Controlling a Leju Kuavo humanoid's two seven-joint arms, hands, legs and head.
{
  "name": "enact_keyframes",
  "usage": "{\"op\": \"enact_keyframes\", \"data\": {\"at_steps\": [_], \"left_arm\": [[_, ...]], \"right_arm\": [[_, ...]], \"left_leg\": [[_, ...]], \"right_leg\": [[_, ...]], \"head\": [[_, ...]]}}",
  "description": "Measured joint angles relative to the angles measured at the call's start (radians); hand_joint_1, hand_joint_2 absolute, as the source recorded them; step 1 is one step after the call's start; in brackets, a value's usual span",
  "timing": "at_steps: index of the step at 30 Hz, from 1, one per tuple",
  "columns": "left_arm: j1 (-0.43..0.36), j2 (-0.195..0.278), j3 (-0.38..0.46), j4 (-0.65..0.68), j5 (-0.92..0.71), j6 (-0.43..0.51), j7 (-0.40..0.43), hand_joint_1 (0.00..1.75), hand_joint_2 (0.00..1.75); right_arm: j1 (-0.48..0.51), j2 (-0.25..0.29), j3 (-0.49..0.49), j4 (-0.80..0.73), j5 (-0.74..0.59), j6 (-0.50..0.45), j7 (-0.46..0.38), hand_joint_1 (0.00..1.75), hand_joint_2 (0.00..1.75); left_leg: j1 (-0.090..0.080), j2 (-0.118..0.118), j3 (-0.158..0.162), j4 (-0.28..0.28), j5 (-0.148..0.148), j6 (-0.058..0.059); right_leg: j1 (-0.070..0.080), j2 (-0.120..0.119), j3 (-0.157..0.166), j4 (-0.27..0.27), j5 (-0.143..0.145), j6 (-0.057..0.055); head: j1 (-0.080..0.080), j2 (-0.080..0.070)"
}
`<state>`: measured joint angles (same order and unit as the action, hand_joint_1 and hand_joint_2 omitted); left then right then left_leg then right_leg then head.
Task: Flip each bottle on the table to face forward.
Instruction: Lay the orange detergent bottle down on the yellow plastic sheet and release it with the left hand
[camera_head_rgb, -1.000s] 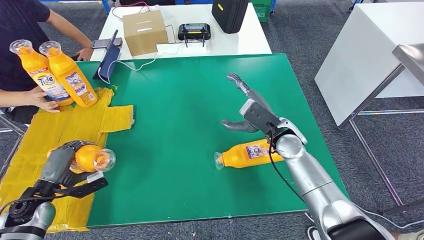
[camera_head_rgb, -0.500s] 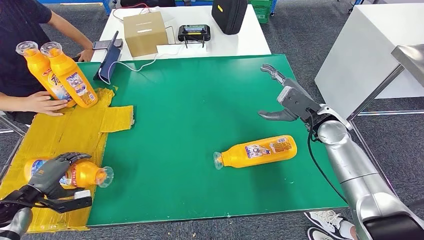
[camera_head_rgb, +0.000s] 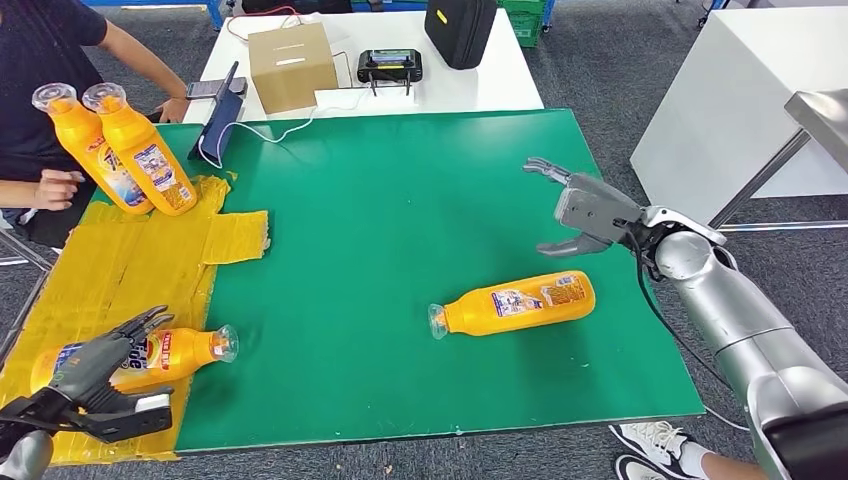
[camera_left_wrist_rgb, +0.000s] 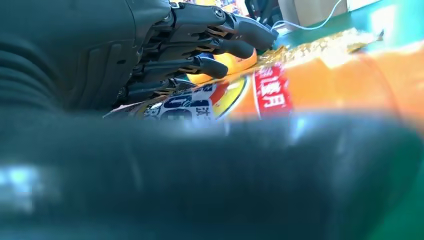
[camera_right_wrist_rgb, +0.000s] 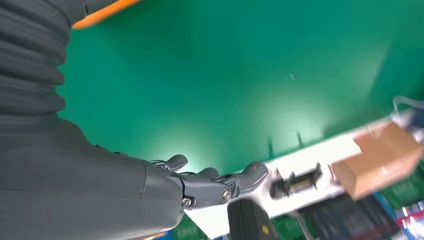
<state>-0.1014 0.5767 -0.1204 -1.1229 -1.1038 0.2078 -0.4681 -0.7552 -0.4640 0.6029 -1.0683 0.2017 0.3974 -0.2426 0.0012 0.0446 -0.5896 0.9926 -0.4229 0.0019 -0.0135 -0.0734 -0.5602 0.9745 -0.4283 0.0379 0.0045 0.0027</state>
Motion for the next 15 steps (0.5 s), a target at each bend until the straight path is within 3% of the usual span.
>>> {"op": "enact_keyframes", "data": {"at_steps": [6, 10, 15], "left_arm": [[-0.022, -0.077, 0.035, 0.023, 0.202, 0.020, -0.099, 0.00, 0.00], [-0.080, -0.170, 0.120, 0.031, 0.509, -0.112, -0.196, 0.00, 0.00], [-0.135, -0.261, 0.208, 0.008, 0.757, -0.320, -0.197, 0.00, 0.00]], "right_arm": [[-0.008, -0.033, 0.100, 0.012, -0.008, 0.029, 0.016, 0.00, 1.75], [-0.009, -0.044, 0.174, 0.028, -0.017, 0.032, 0.024, 0.00, 1.75], [-0.007, -0.036, 0.256, 0.081, -0.012, 0.004, 0.023, 0.00, 1.75]], "left_leg": [[0.000, -0.001, -0.001, 0.000, 0.000, 0.000], [0.000, -0.003, -0.002, 0.001, 0.001, 0.001], [0.000, -0.002, -0.002, 0.001, 0.001, 0.001]], "right_leg": [[0.000, -0.001, -0.001, 0.000, 0.000, 0.000], [-0.001, -0.003, -0.001, 0.000, 0.001, 0.001], [-0.001, -0.002, -0.001, 0.000, 0.001, 0.001]], "head": [[0.000, 0.000], [0.000, 0.000], [0.000, 0.000]]}}
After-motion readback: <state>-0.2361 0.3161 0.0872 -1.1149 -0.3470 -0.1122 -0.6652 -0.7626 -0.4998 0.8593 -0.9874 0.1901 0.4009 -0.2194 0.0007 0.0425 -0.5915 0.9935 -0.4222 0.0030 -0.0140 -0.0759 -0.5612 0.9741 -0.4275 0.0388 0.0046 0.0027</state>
